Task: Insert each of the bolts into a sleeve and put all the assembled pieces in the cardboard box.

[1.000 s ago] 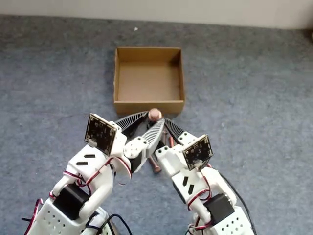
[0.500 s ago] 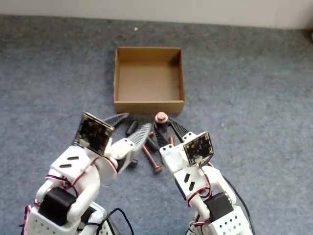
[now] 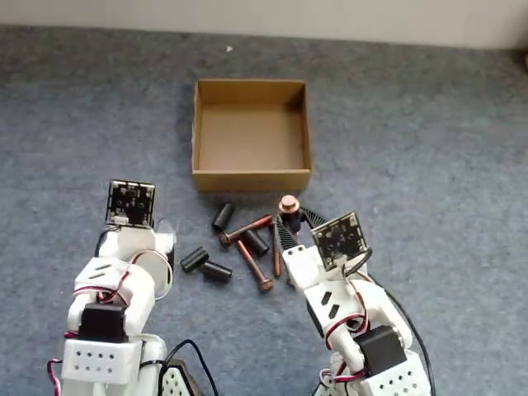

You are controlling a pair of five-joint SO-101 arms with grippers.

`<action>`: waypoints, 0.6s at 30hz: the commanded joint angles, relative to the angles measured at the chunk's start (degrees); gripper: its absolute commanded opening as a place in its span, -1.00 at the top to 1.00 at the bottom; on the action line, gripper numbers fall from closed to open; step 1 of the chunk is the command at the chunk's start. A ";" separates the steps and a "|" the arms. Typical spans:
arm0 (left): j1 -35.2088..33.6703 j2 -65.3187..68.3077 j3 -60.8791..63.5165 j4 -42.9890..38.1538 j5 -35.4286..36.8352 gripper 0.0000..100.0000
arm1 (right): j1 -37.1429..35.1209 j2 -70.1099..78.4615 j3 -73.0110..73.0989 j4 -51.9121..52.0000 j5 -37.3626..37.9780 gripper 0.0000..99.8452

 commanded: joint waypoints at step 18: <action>-5.41 -0.48 6.90 -10.46 -0.18 0.99 | 1.01 63.96 -39.34 -30.20 2.20 0.99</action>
